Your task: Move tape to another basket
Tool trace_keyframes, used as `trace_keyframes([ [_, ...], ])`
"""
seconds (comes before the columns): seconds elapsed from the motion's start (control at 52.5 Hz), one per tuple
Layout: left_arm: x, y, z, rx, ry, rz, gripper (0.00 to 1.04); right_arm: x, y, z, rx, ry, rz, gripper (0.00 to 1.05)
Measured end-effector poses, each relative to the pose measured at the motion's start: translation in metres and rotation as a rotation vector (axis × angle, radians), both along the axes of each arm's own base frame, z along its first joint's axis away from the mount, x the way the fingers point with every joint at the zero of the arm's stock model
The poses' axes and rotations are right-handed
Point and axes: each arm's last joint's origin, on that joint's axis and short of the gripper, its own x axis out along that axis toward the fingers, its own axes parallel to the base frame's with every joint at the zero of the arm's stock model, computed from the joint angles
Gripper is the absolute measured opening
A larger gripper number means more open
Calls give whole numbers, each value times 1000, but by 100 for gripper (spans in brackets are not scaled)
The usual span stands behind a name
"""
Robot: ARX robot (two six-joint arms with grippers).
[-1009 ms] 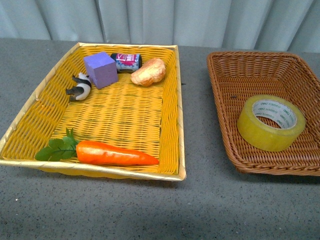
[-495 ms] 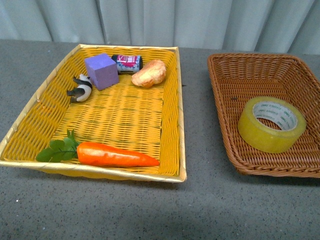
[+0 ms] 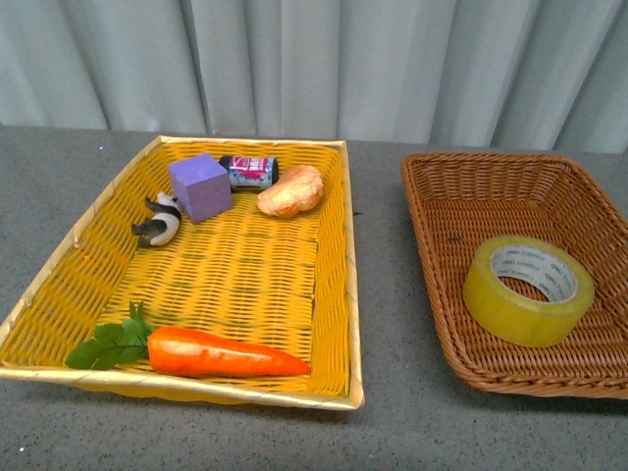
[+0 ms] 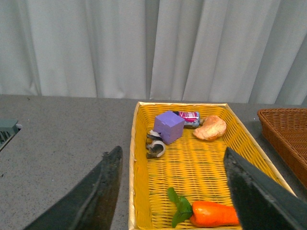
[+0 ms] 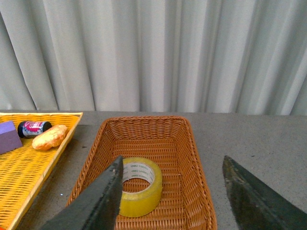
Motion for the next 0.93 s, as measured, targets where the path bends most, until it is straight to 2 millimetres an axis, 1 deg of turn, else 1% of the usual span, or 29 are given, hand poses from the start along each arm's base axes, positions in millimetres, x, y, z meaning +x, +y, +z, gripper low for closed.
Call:
trace_keyframes([
  [0.095,0,0,0,0,0,0,83,0,0,0,0,0,0,77],
  [0.114,0,0,0,0,0,0,85,0,0,0,0,0,0,79],
  [0.152,0,0,0,0,0,0,92,0,0,0,0,0,0,86],
  [0.171,0,0,0,0,0,0,98,0,0,0,0,0,0,91],
  [0.19,0,0,0,1,0,0,100,0,0,0,0,0,0,96],
  [0.209,0,0,0,2,0,0,99,0,0,0,1,0,0,98],
  [0.247,0,0,0,2,0,0,98,0,0,0,0,0,0,96],
  [0.286,0,0,0,2,0,0,98,0,0,0,0,0,0,95],
  [0.933,0,0,0,2,0,0,98,0,0,0,0,0,0,96],
])
